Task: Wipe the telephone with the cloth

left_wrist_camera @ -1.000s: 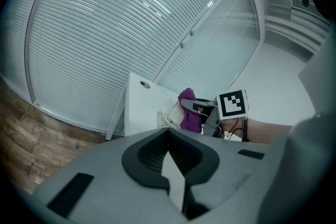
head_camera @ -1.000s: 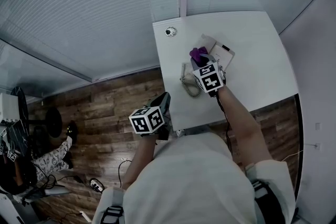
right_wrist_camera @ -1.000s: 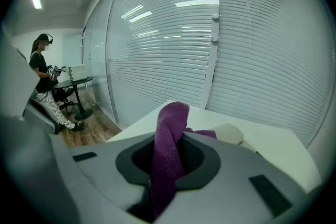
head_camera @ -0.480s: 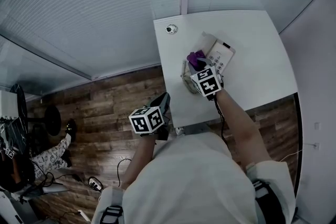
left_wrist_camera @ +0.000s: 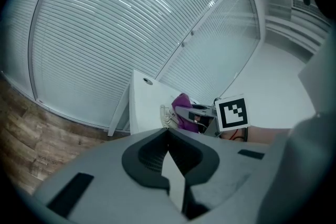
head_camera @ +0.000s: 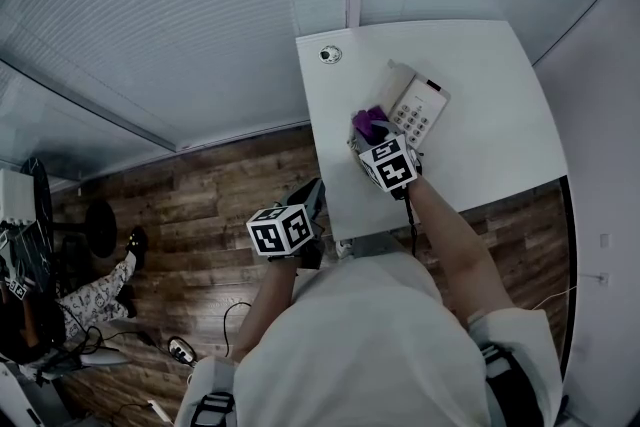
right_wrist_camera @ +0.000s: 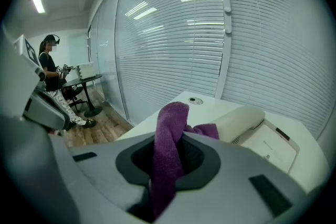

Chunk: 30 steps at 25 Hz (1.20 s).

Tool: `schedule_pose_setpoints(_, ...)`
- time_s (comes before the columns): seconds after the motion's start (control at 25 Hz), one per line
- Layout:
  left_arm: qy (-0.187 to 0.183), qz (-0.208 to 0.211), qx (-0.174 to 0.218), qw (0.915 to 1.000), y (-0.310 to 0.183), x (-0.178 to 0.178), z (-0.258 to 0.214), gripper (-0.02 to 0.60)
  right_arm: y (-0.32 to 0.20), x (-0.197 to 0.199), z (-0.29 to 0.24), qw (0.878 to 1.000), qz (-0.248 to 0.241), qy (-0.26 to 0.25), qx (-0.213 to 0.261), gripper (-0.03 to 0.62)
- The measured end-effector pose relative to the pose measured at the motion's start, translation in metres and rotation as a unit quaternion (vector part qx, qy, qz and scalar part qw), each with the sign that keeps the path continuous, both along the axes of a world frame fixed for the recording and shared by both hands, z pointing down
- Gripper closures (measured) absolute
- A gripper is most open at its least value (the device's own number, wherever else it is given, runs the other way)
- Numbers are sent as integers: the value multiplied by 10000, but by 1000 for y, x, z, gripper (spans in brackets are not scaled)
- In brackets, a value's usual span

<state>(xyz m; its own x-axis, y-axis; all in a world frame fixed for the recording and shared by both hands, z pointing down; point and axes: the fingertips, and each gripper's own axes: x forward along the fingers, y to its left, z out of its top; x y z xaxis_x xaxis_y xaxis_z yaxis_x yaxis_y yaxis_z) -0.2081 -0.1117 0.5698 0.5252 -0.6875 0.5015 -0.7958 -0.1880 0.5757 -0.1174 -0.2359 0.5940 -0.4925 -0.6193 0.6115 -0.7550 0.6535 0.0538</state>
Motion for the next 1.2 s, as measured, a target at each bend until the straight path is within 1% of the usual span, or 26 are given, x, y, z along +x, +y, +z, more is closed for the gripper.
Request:
schedule_pose_setpoints(0.28,6,-57,-34,10000,6,-7,3,560,13,-9,13,9998,-97,76,-174,534)
schedule_pose_setpoints(0.44,-16,-98,-7,10000,7,-13,2,560,17,-13,16,9996,-150,200,-134,534)
schedule_pose_setpoints(0.56,-29,-151,23,9999,8,-16,0,560,18,-12,15,9997,-114,196,-135,534)
schedule_pose_setpoints(0.72,-30,-212,66,9997,8,-18,-3,560,22,-8,10,9999,38,-26,-100,534)
schedule_pose_setpoints(0.96,-102,-231,177,9995,8,-18,-8,560,49,7,-7,9993,258,-251,76,534)
schedule_pose_setpoints(1.12,-182,-135,286,9993,9,-9,-13,560,68,23,-28,9953,595,-740,192,534)
schedule_pose_setpoints(1.2,-215,-95,365,9991,8,-4,-17,560,79,29,-40,9921,681,-1025,232,534)
